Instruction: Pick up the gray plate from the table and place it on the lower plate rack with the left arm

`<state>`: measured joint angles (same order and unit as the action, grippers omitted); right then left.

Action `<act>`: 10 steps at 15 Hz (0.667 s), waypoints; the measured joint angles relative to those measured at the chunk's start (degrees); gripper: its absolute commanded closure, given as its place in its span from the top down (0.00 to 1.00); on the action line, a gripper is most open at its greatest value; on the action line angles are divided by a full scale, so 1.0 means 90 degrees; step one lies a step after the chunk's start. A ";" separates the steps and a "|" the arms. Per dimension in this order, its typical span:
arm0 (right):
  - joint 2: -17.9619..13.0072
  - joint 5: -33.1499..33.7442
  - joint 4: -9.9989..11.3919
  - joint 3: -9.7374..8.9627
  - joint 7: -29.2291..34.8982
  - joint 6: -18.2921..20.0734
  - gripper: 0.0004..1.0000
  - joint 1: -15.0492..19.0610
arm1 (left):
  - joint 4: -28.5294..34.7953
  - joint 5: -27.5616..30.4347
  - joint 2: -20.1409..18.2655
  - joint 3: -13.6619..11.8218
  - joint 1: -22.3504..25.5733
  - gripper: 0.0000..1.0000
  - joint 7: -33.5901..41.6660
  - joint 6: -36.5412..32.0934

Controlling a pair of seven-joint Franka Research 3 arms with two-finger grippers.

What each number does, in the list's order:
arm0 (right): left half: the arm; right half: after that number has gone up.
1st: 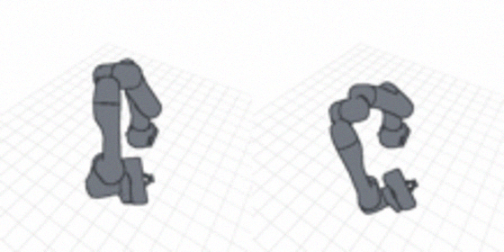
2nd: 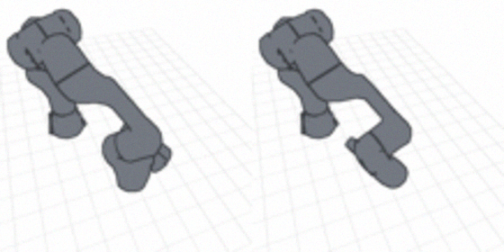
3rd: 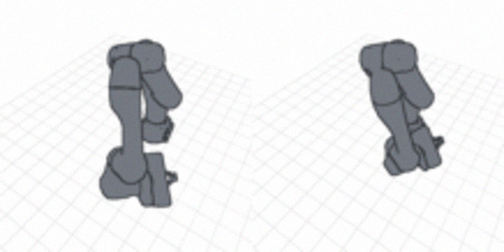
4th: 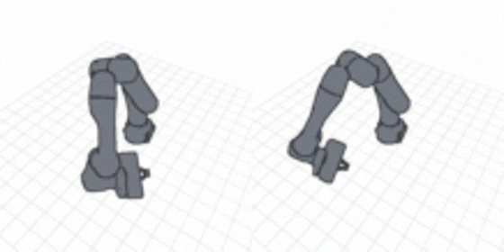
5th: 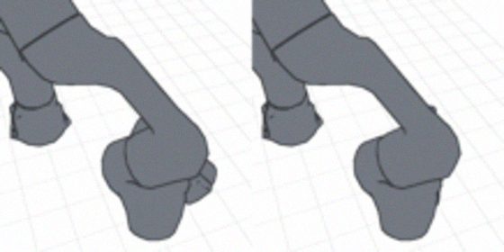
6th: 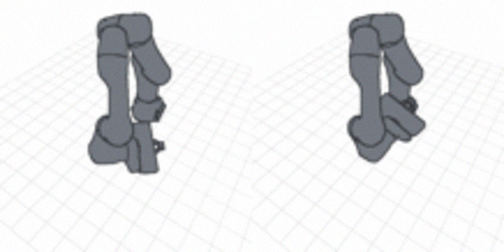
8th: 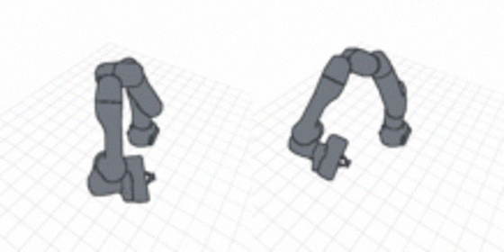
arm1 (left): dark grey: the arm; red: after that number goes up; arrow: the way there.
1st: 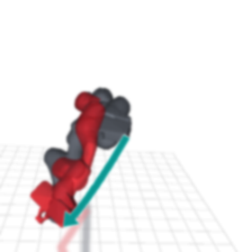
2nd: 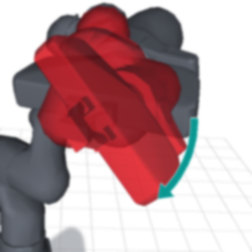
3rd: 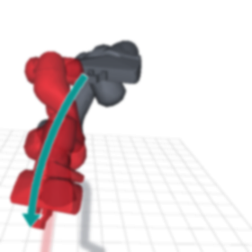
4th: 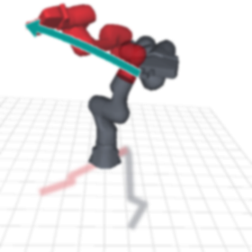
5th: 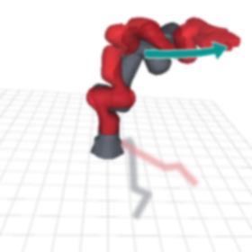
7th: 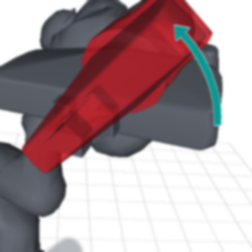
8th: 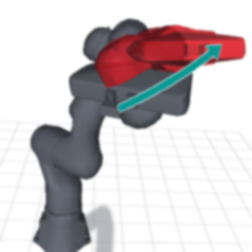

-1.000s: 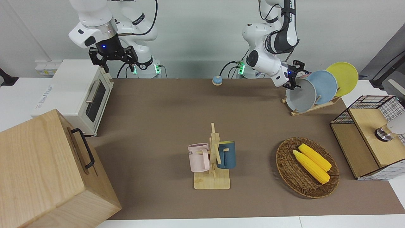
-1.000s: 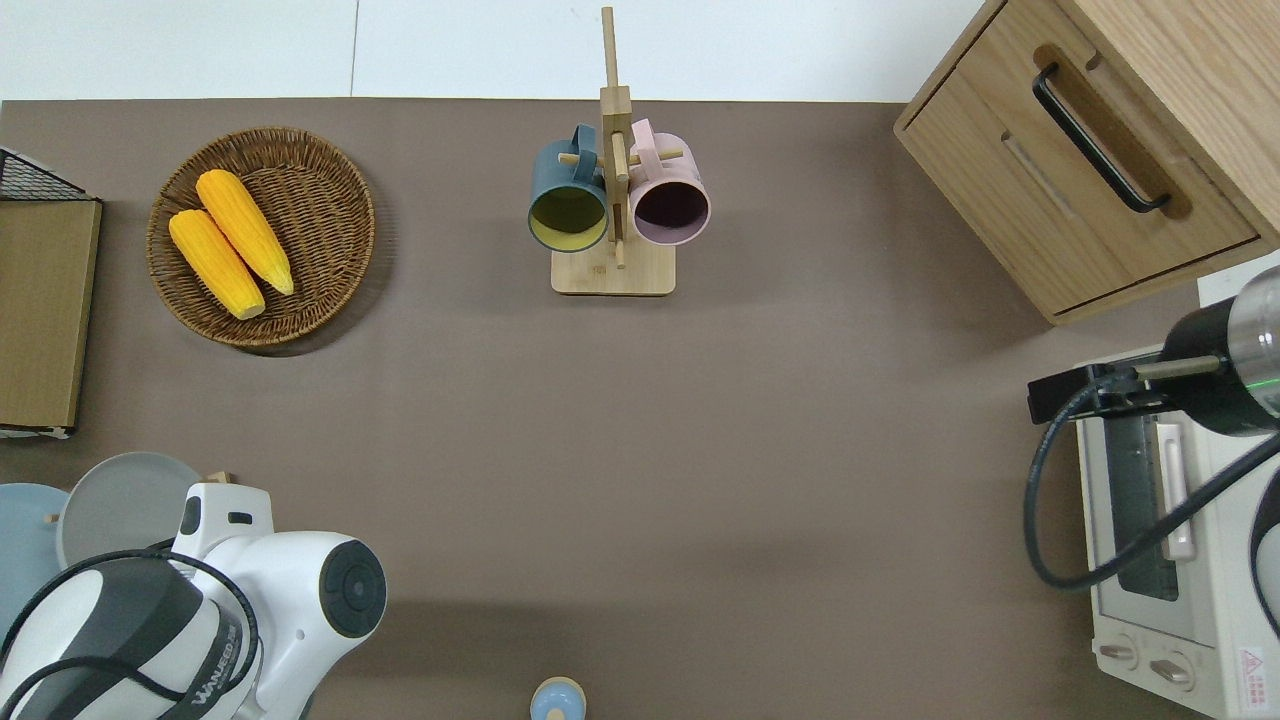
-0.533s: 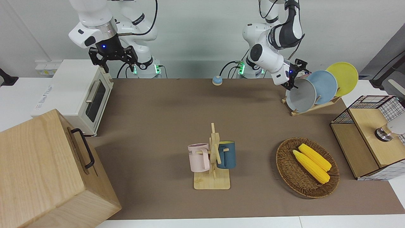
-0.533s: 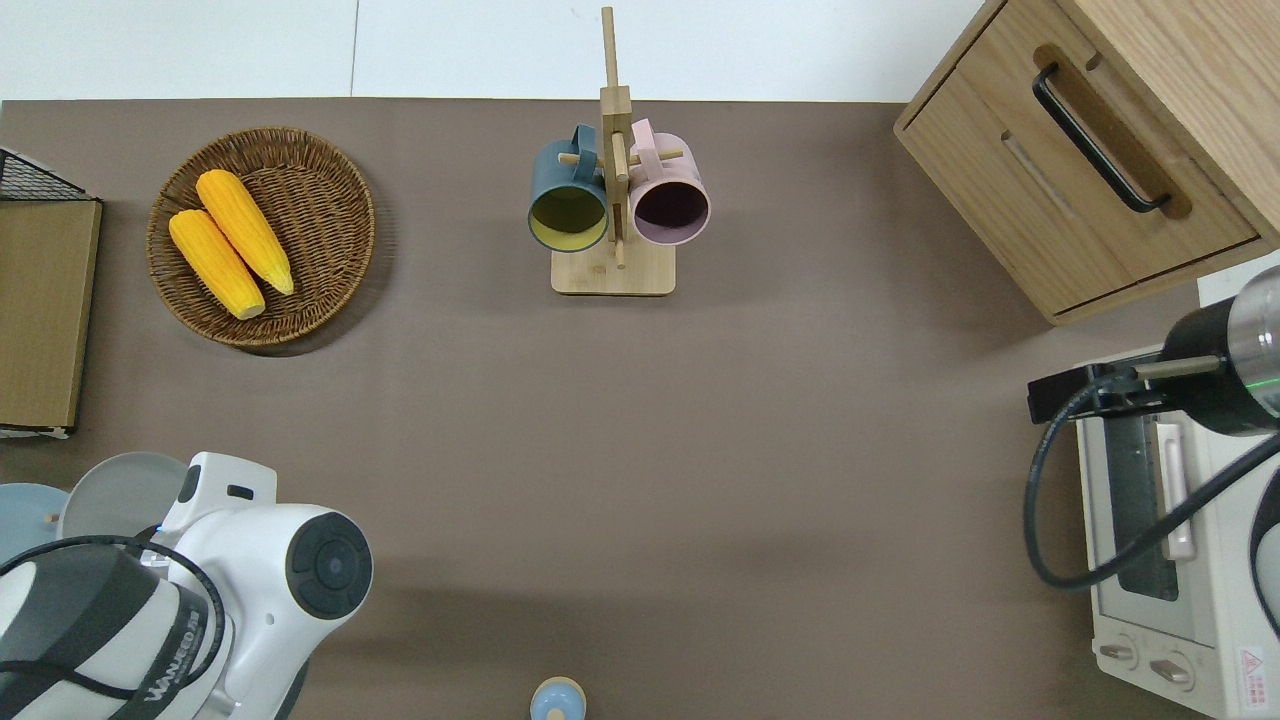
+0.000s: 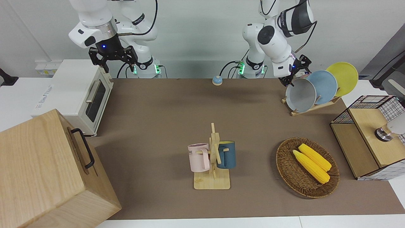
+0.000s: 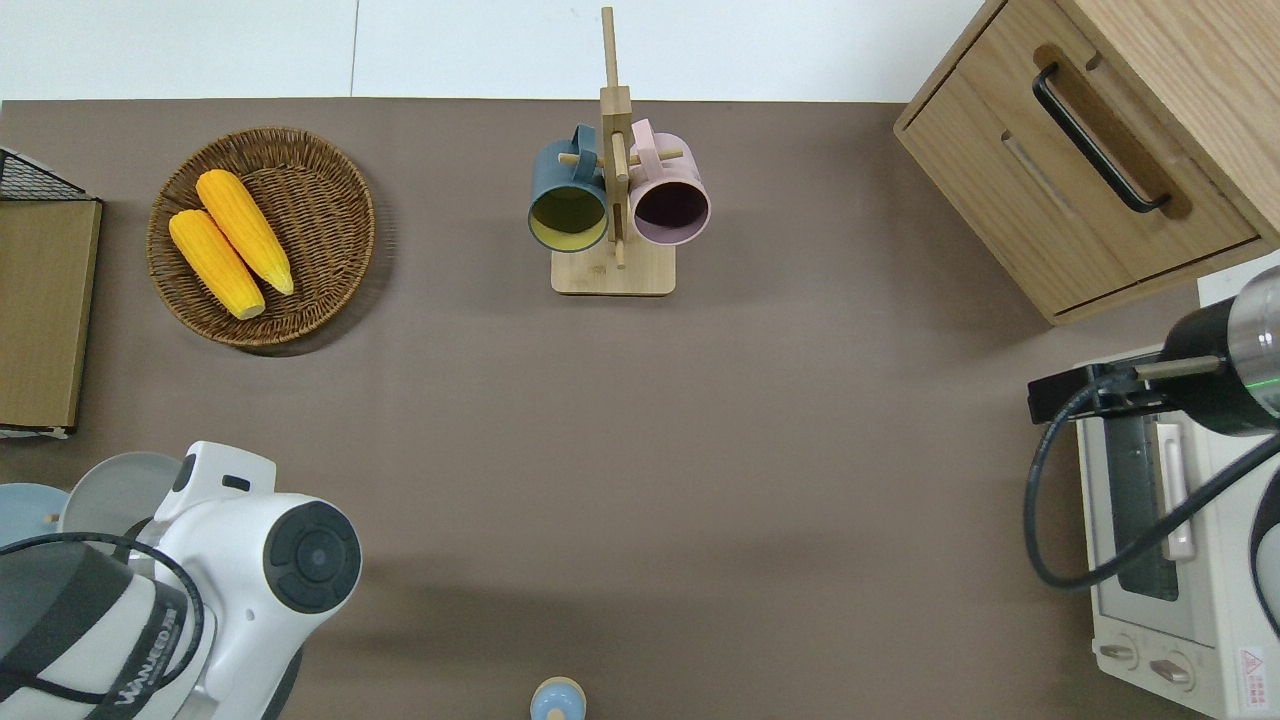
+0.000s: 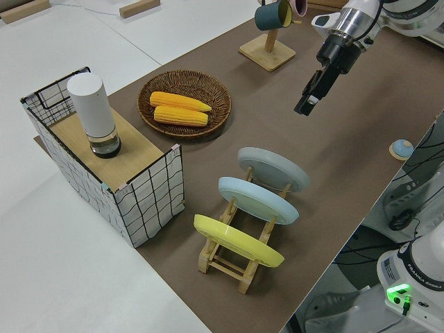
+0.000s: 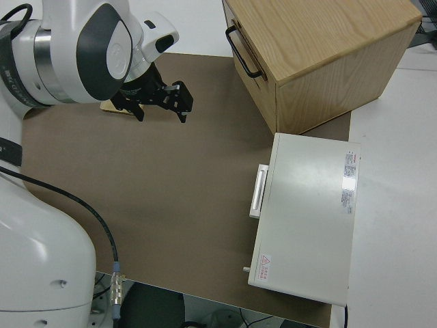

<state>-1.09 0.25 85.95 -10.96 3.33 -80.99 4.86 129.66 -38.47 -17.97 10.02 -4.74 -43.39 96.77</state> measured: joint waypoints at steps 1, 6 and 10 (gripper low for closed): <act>0.0000 0.0000 0.0000 0.0000 0.0000 0.0000 0.99 0.0000 | -0.0225 0.0324 0.0000 -0.0024 0.0000 1.00 0.0283 -0.0103; 0.0000 0.0000 0.0000 0.0000 0.0000 0.0000 0.99 0.0000 | -0.1198 0.1509 -0.0003 -0.0278 0.0002 1.00 0.2121 -0.0556; 0.0000 0.0000 0.0000 0.0000 0.0000 0.0000 0.99 0.0000 | -0.1649 0.2636 0.0169 -0.0268 0.0000 1.00 0.2238 -0.0540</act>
<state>-1.09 0.25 85.95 -10.96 3.33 -80.99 4.86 114.82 -14.75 -16.45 7.61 -4.74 -23.25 91.91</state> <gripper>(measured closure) 0.009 0.000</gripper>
